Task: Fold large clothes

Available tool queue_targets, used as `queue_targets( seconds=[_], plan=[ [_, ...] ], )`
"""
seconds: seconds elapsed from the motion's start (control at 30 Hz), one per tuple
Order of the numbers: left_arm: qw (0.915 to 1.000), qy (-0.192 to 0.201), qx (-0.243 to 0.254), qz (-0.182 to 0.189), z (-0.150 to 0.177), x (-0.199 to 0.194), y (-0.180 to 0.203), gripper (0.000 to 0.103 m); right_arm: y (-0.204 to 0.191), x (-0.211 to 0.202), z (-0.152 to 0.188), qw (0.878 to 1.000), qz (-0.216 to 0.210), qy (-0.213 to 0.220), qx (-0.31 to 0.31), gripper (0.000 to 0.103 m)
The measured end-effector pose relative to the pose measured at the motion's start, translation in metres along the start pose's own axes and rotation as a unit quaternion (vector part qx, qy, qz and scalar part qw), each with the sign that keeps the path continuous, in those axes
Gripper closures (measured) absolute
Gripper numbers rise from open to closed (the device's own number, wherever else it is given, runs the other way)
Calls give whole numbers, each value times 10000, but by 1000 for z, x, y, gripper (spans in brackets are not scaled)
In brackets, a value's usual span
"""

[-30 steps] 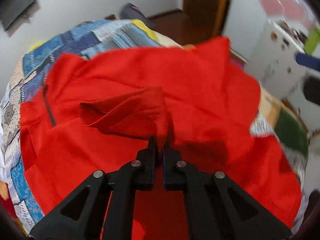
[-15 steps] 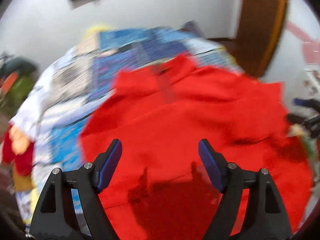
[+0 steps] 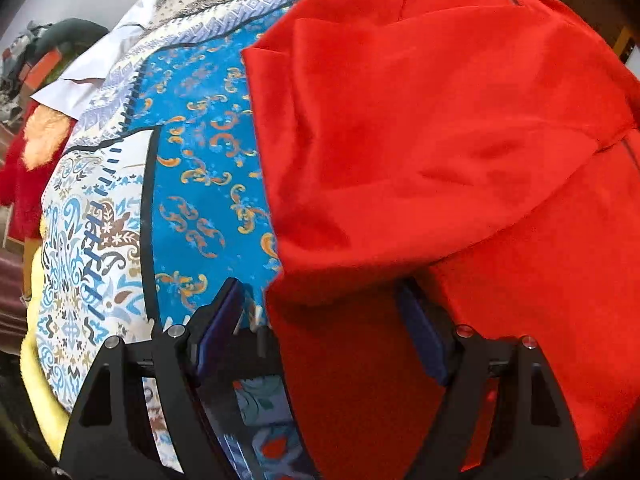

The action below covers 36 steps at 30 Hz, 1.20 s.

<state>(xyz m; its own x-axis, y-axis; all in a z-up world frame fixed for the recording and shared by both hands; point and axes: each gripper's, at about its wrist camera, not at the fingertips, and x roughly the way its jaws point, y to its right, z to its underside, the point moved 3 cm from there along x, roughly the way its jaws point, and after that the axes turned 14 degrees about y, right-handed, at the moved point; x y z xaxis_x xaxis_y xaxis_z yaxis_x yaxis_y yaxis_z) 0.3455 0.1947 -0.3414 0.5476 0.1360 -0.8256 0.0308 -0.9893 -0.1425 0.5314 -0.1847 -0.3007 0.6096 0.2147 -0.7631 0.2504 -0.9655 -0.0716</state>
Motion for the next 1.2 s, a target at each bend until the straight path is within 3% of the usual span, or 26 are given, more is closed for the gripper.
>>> queue_targets(
  seconds=[0.1,0.3,0.5,0.63,0.83,1.03,1.2],
  plan=[
    [9987,159,-236,-434,-3,6,-10,25,-8,-2,-4,9999,-125,95,-35,90],
    [9904,531,-562,-1150,-6,-6,-29,25,-1,-27,-16,9976,328,448,-425,93],
    [9896,434,-512,-1270,13,-15,-28,25,26,-21,0,9954,750,121,-578,93],
    [9893,286,-124,-1426,17,-5,-11,22,30,-23,13,9909,980,274,-880,93],
    [9905,224,-244,-1335,18,-6,-10,21,25,-32,23,9786,1386,185,-1512,92],
    [9915,124,-290,-1262,16,-1,-16,21,53,-36,29,9699,1964,32,-1439,92],
    [9915,64,-404,-1235,14,-1,-19,21,85,-54,37,9702,2164,-11,-1089,92]
  ],
)
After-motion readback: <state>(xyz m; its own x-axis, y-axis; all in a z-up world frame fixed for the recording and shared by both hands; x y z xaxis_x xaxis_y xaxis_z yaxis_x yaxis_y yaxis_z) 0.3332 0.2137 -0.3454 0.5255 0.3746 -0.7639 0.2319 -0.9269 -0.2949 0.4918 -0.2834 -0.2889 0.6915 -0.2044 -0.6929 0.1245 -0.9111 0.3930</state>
